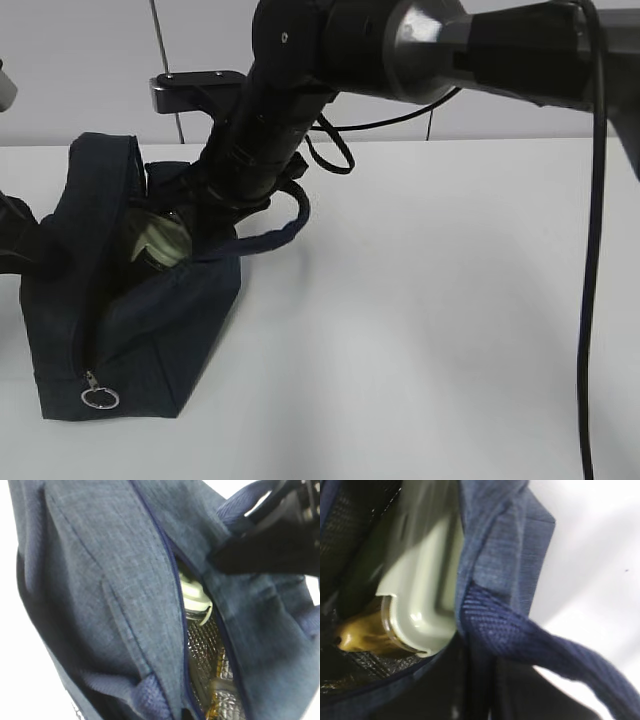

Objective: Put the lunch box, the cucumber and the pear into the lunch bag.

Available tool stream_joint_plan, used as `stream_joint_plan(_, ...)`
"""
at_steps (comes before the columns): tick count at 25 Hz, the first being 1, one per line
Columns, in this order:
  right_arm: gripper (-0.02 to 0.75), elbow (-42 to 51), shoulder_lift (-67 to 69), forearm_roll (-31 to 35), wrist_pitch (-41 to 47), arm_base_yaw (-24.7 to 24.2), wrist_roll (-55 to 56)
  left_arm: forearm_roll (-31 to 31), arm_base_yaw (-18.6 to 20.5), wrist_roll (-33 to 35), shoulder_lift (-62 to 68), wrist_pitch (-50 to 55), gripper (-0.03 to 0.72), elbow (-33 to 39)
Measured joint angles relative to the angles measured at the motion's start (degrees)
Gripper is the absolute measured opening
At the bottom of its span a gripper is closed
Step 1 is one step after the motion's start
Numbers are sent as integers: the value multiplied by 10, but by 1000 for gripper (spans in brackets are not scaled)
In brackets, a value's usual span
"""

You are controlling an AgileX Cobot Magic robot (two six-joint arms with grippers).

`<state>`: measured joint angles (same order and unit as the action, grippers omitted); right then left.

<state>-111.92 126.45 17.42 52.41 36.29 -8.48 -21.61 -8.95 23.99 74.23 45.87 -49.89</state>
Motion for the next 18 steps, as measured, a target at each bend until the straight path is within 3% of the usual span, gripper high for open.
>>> stream_joint_plan(2, 21, 4, -7, -29, 0, -2, 30, 0, 0, 0, 5, 3, 1, -6)
stream_joint_plan(6, 12, 67, -52, -67, -26, -12, 72, 1, -14, 0, 46, 17, 1, -45)
stream_joint_plan(13, 9, 296, -226, -84, -124, -42, 81, -1, -82, -1, 134, 13, 1, -134)
stream_joint_plan(18, 8, 381, -279, -86, -163, -61, 81, -2, -121, -16, 186, 13, 1, -180)
